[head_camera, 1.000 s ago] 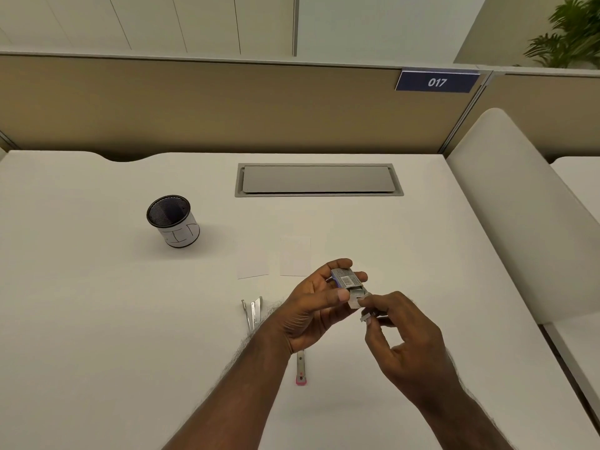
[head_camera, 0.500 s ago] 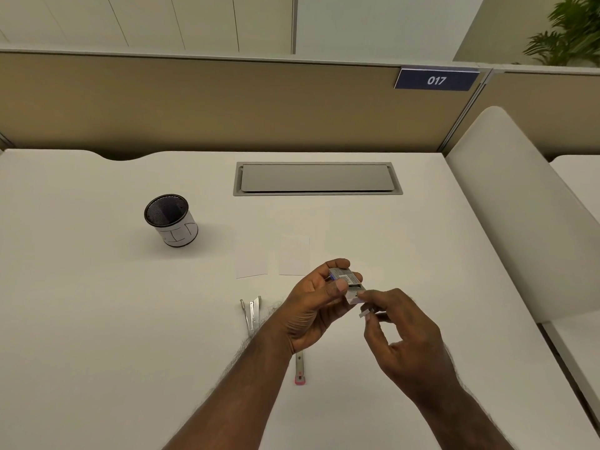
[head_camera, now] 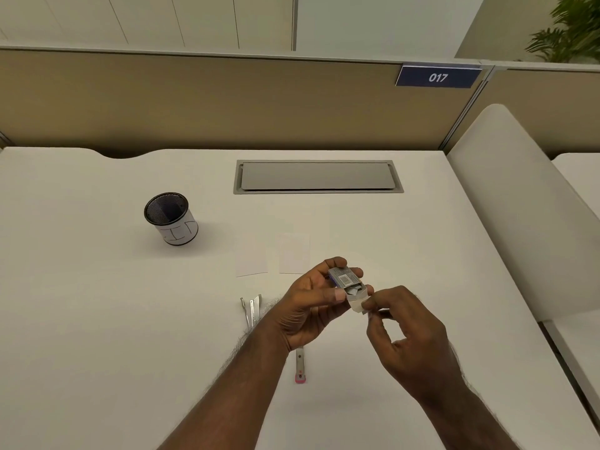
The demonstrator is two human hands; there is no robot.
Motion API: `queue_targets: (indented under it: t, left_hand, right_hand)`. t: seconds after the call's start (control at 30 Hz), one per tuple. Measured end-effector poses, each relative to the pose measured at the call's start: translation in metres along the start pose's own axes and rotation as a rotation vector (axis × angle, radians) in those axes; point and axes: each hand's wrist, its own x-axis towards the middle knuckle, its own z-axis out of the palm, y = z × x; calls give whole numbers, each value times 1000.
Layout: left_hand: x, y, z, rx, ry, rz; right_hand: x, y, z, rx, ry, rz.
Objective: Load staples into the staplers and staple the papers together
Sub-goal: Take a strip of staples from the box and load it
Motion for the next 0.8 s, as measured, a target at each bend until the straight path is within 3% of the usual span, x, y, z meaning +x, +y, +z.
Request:
queue_targets:
  t: [0.8]
  left_hand:
    - [-2,6,21,370,69,34]
  right_hand:
    - [-2,-1,-6,23,7,73]
